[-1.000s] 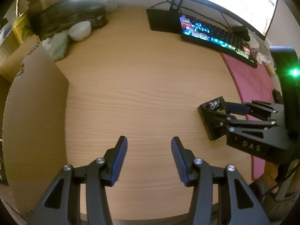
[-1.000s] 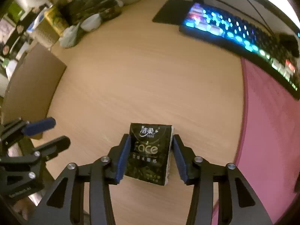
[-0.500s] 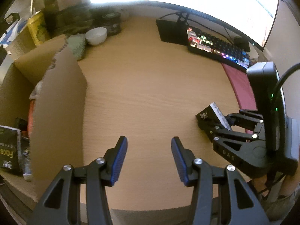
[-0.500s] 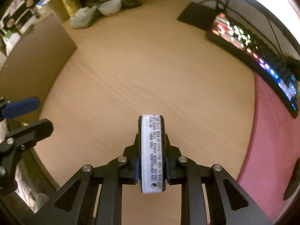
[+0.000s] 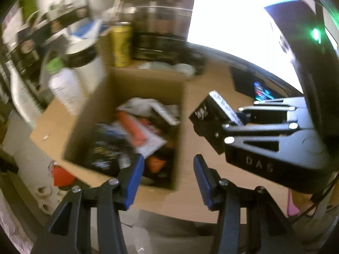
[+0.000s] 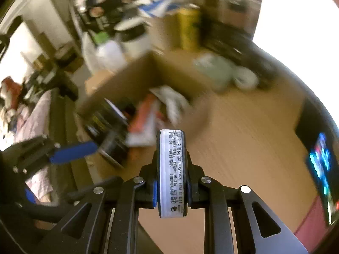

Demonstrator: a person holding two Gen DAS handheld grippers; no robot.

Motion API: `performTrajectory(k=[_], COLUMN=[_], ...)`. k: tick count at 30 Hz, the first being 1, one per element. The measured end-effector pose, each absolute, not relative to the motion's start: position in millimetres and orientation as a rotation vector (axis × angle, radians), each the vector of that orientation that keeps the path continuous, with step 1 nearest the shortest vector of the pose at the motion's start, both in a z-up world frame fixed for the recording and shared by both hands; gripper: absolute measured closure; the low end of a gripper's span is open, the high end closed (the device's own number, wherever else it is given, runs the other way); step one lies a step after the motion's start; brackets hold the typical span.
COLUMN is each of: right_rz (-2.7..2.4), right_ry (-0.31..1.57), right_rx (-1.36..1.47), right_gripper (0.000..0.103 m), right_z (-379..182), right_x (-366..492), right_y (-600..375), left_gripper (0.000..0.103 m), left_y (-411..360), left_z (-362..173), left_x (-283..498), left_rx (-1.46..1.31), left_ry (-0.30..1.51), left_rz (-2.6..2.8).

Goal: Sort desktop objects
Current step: 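Carry the tissue pack into the box and open the right gripper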

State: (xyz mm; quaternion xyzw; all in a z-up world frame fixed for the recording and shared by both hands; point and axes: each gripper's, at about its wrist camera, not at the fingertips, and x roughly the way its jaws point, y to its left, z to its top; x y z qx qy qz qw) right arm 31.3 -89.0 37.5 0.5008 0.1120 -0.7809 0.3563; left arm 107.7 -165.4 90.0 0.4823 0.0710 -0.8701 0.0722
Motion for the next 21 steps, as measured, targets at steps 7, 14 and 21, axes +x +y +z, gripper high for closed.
performTrajectory(k=[7,14,21], right_rz=[-1.966,-1.980,-1.994], right_ry=[0.307,0.286,0.270], right_rx=[1.279,1.282,1.262], right_gripper=[0.082,0.079,0.065], right_z=[26,31,38], right_x=[23,35,40], right_y=[-135,-151,-156], left_gripper=[0.048,0.048,0.041], left_y=[-197,-207,-209], left_z=[85,79,82], left_x=[120,125,127], left_rx=[1.427,1.430,1.415], left_ry=[0.252,0.271,0.271], left_rz=[-2.556,-2.558,-2.565])
